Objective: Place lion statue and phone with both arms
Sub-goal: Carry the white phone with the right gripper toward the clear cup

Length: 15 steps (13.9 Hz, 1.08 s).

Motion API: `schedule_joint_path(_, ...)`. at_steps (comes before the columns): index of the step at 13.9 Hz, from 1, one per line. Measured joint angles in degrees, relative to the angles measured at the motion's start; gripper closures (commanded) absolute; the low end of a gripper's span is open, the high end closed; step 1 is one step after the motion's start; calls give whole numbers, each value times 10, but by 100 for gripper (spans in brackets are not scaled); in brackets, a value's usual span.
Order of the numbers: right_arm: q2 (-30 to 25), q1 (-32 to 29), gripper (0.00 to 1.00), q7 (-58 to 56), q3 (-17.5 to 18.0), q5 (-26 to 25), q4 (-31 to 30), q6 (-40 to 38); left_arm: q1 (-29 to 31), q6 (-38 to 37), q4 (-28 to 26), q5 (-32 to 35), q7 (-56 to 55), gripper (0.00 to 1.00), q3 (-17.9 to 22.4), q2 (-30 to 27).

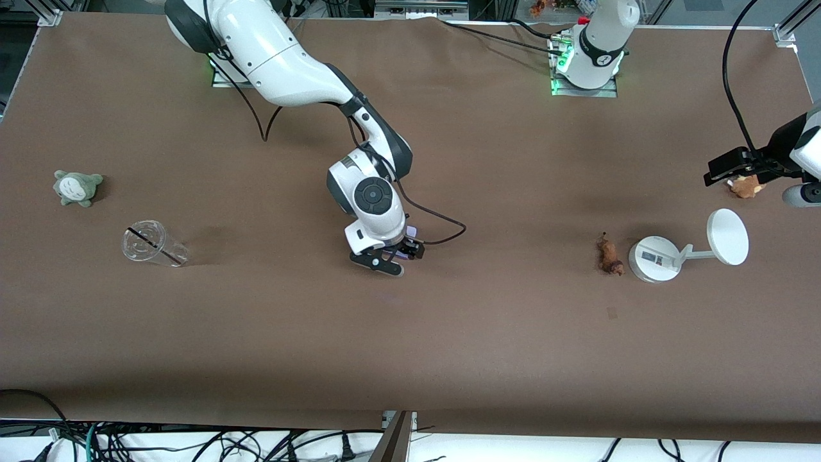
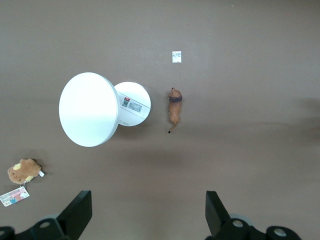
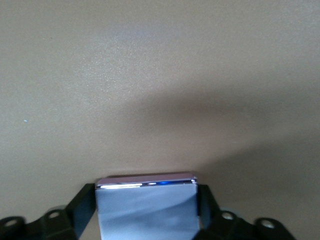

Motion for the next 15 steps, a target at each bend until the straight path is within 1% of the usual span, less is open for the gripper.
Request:
schedule_joint_path(1,0,0,44,0,0,0,0,0,1,-4,3,0,0,0,0,3)
schedule_joint_path(4,0,1,44,0,0,0,3,-10,5,-18,27,0,0,0,0,21)
schedule_joint_path(7,-11,-4,44,-32,-2,0,17,-67,6,-21,36,0,0,0,0,29)
schedule_joint_path(12,-87,-51,44,-159,-5,11,24,-207,7,-23,37,0,0,0,0,30)
schedule_joint_path(15,-121,-82,44,-224,-8,11,19,-254,7,-23,38,4,0,0,0,30)
